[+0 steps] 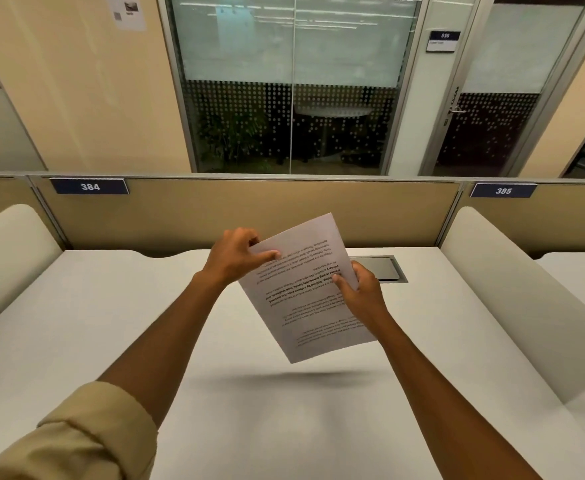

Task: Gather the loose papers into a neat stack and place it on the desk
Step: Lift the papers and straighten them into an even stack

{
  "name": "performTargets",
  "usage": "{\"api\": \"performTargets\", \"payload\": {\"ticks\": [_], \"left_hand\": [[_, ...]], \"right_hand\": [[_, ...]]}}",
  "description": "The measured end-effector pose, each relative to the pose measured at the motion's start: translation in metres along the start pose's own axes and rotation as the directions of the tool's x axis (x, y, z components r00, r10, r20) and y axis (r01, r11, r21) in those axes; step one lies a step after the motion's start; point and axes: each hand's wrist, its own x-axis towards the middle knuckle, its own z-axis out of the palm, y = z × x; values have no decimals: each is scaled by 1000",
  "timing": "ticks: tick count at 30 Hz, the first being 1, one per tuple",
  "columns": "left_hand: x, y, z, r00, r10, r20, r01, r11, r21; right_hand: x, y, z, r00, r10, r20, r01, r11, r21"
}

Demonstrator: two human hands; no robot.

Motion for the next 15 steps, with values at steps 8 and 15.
{"api": "performTargets", "payload": {"ticks": [8, 15], "left_hand": [[-41, -43, 39, 963, -251, 100, 258, 747, -612], [-73, -37, 95, 967, -232, 103, 226, 598, -769]], "right_hand": [[-14, 13, -7, 987, 159, -23, -150, 963, 223], [-28, 16, 18, 978, 205, -36, -184, 933, 309]]}}
